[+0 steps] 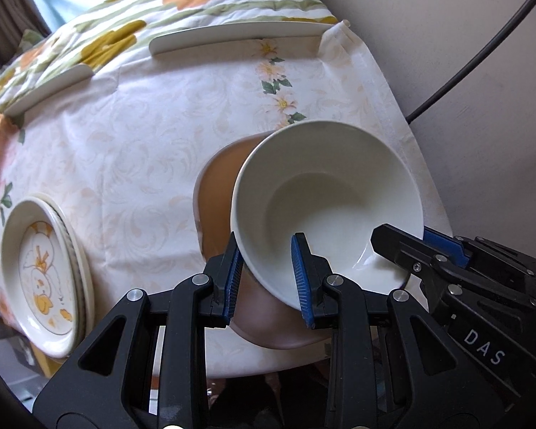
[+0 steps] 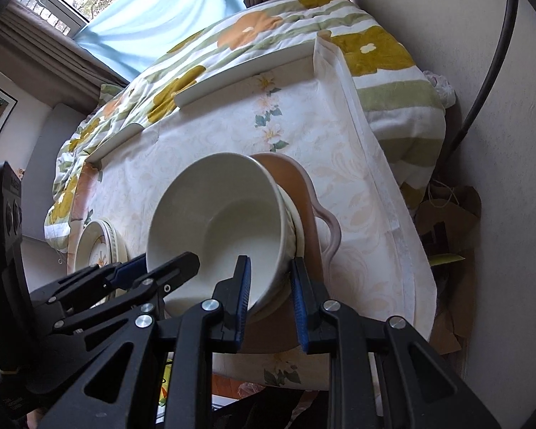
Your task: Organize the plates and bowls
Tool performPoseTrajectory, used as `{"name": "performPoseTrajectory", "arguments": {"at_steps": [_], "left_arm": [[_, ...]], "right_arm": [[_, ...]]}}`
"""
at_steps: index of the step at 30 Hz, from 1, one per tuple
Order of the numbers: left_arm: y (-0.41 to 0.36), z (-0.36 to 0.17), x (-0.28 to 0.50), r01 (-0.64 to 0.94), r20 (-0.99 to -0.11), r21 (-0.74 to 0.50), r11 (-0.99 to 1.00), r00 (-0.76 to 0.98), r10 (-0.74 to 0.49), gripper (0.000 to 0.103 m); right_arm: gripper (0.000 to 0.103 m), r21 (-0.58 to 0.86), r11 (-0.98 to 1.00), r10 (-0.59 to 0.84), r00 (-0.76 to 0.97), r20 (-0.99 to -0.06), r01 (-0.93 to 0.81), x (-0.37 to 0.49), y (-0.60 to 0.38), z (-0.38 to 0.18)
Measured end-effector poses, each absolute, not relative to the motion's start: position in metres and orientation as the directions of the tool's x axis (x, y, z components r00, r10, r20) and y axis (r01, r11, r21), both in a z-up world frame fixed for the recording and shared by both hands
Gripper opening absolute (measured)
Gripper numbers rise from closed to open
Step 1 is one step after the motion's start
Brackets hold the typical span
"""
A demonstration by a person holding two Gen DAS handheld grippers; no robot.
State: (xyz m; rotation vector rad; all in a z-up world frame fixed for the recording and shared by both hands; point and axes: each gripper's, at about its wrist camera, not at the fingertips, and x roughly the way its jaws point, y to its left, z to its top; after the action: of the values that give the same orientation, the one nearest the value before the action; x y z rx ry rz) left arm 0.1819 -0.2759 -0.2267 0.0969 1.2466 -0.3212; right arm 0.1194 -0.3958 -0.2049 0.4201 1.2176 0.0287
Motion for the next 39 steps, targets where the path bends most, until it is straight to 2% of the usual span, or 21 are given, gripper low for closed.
{"name": "performPoseTrajectory", "arguments": {"at_steps": [9, 20, 27, 30, 31, 32, 34, 35, 36, 39], "left_arm": [[-0.274, -0.226, 0.181, 0.303, -0.939, -0.053, 0.952, 0.309, -0.15, 0.025], [-0.266, -0.223, 0.177, 0.28, -0.925, -0.114, 0.953, 0.321, -0.205, 0.025], [-0.25, -0.178, 0.168, 0.28, -0.882, -0.101, 0.955, 0.419, -0.216, 0.025], [-0.24, -0.153, 0.158, 0.302, -0.84, -0.127, 0.945, 0.473, -0.264, 0.025], [-0.238, -0.147, 0.155, 0.306, -0.834, -0.117, 0.945, 0.486, -0.261, 0.03], [-0.237, -0.143, 0.152, 0.308, -0.834, -0.099, 0.946, 0.494, -0.248, 0.037], [-0.235, -0.138, 0.147, 0.297, -0.835, -0.053, 0.954, 0.51, -0.205, 0.1], [-0.232, -0.136, 0.144, 0.291, -0.83, -0.035, 0.956, 0.525, -0.19, 0.103], [-0.229, -0.134, 0.139, 0.296, -0.826, -0.025, 0.955, 0.532, -0.187, 0.103], [-0.222, -0.14, 0.133, 0.319, -0.849, -0.006, 0.948, 0.499, -0.173, 0.103]], "right_arm": [[0.021, 0.249, 0.961, 0.189, 0.366, -0.911, 0.124, 0.118, -0.385, -0.204], [0.02, 0.251, 0.961, 0.192, 0.377, -0.906, 0.114, 0.115, -0.384, -0.2], [0.021, 0.271, 0.96, 0.208, 0.474, -0.856, 0.067, 0.104, -0.392, -0.154], [0.021, 0.271, 0.962, 0.217, 0.498, -0.84, 0.039, 0.1, -0.394, -0.135], [0.021, 0.27, 0.963, 0.218, 0.505, -0.835, 0.031, 0.098, -0.395, -0.13], [0.023, 0.272, 0.962, 0.221, 0.512, -0.83, 0.025, 0.095, -0.396, -0.126], [0.054, 0.284, 0.959, 0.233, 0.523, -0.82, 0.019, 0.09, -0.398, -0.121], [0.086, 0.285, 0.958, 0.234, 0.526, -0.818, 0.016, 0.088, -0.4, -0.12], [0.101, 0.276, 0.961, 0.225, 0.529, -0.818, 0.017, 0.086, -0.401, -0.119], [0.101, 0.197, 0.98, 0.166, 0.482, -0.86, 0.014, 0.081, -0.405, -0.126]]}}
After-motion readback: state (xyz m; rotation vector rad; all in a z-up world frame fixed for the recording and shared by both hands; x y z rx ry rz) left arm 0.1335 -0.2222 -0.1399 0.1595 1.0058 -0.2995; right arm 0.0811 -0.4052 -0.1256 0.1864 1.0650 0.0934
